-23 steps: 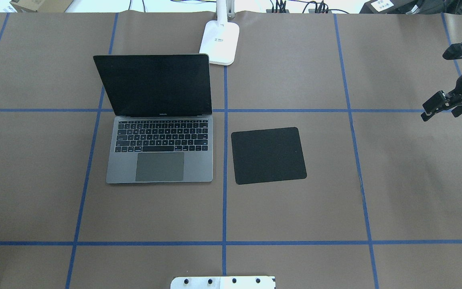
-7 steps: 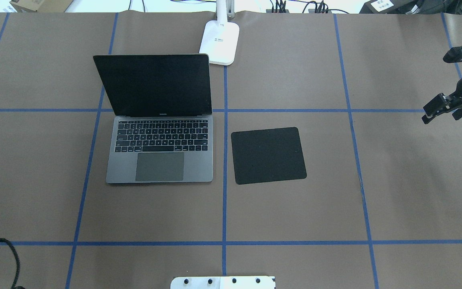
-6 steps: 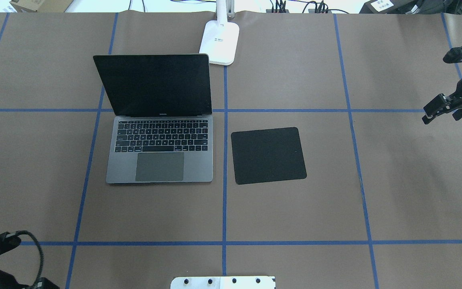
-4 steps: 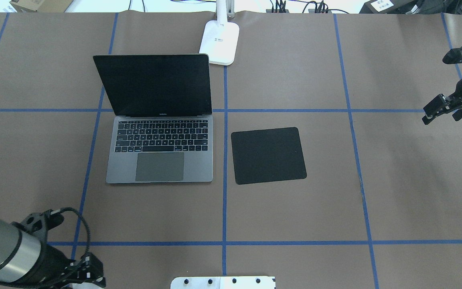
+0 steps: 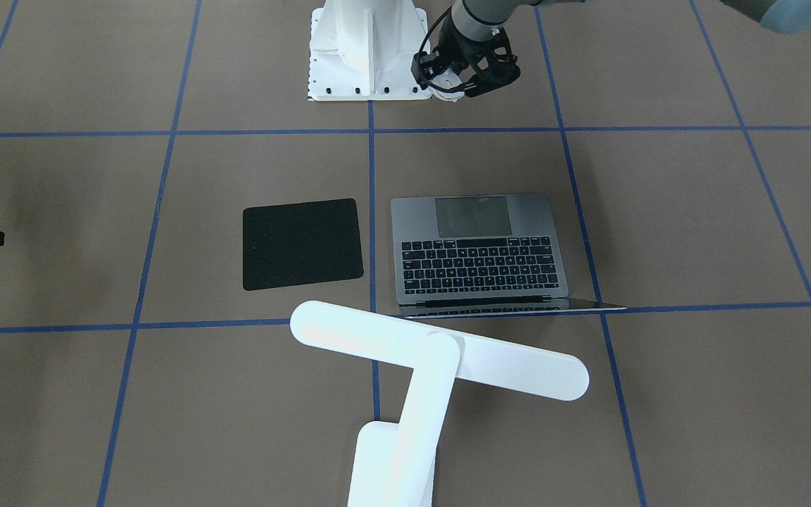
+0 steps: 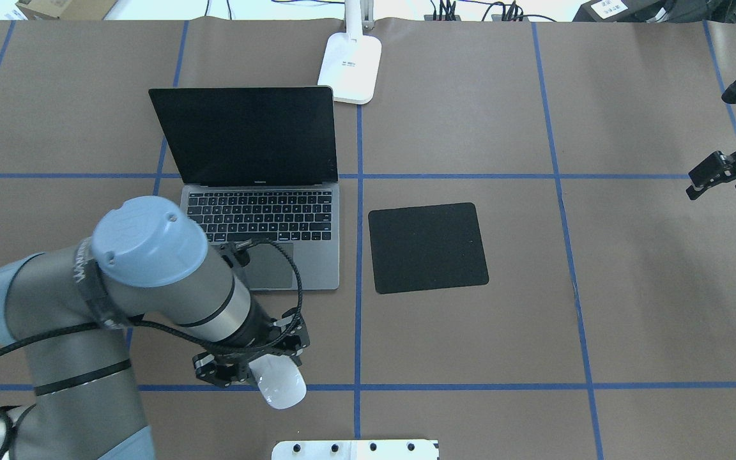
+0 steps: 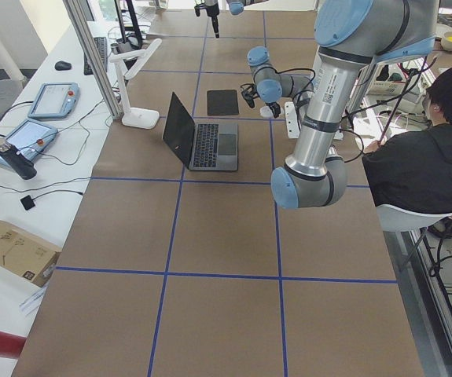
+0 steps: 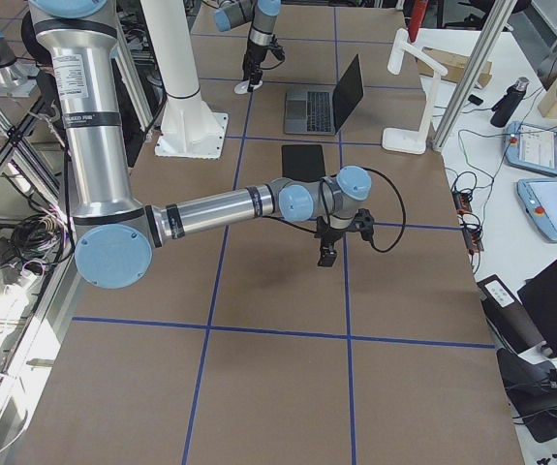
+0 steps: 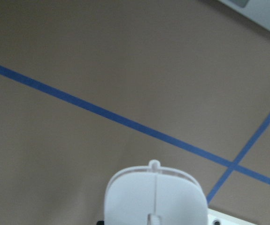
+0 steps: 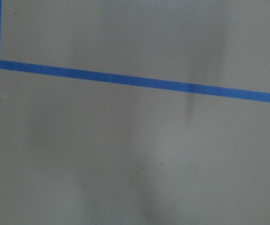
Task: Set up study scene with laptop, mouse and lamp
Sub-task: 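Bring the white mouse in the left gripper over the mouse pad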
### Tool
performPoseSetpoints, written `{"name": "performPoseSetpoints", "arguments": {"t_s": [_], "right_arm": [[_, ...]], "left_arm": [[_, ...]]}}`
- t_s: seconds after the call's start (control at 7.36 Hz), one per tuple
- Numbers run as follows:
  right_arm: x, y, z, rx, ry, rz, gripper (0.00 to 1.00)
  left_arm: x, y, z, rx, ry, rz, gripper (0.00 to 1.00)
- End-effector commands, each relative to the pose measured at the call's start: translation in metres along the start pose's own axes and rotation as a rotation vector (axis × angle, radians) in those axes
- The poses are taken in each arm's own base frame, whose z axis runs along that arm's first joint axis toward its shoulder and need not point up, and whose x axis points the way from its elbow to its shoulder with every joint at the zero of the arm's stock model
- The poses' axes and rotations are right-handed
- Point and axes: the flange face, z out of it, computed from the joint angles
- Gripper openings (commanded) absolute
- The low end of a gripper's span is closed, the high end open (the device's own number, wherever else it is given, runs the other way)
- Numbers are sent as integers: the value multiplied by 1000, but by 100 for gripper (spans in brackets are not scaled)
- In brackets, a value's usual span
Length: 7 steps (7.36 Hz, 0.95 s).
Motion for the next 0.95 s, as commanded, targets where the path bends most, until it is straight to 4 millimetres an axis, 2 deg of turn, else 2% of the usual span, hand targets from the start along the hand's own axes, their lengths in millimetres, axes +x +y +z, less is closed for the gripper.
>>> {"name": "performPoseSetpoints", "arguments": {"t_s": [0.0,0.27,0.41,0.54,0.82], "right_arm": [[17,4,-8,15,2,22,99],[20,4,-9,16,7,27,99],[20,4,-10,18,7,27,99],[21,4,-11,20,5,29,99],[22,3,-11,22,7,30,99]], "left_arm": [[82,-18,14,31,-12,6,52],[140,-39,27,88,-32,44,52],[178,-49,36,133,-47,89,52],[206,-62,51,157,-53,136,52],[250,-73,64,219,-97,249,52]]}}
